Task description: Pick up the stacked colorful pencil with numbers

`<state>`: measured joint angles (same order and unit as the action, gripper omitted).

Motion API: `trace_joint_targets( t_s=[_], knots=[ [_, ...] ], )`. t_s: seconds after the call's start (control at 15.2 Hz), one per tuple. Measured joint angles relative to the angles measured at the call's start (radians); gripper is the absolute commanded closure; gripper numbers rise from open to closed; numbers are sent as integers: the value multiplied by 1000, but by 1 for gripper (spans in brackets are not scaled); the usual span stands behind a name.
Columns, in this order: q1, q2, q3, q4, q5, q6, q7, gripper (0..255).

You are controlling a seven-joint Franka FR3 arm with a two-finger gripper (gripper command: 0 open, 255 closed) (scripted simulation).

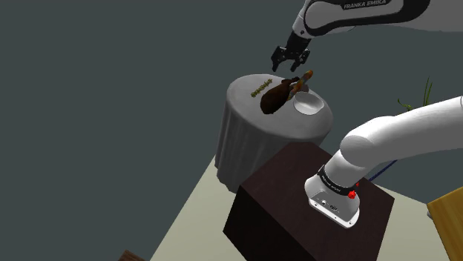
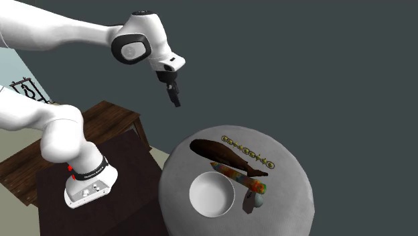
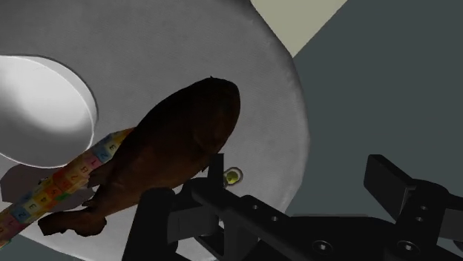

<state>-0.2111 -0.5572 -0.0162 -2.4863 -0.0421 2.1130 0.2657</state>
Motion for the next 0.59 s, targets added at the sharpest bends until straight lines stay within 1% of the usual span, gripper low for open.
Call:
trace_joint_targets(
  t_s=[0.2, 0.59],
  knots=[
    [-45, 53, -4, -25, -24, 109, 63, 0],
    [-142, 209, -23, -3, -85, 303, 186, 0]
  ],
)
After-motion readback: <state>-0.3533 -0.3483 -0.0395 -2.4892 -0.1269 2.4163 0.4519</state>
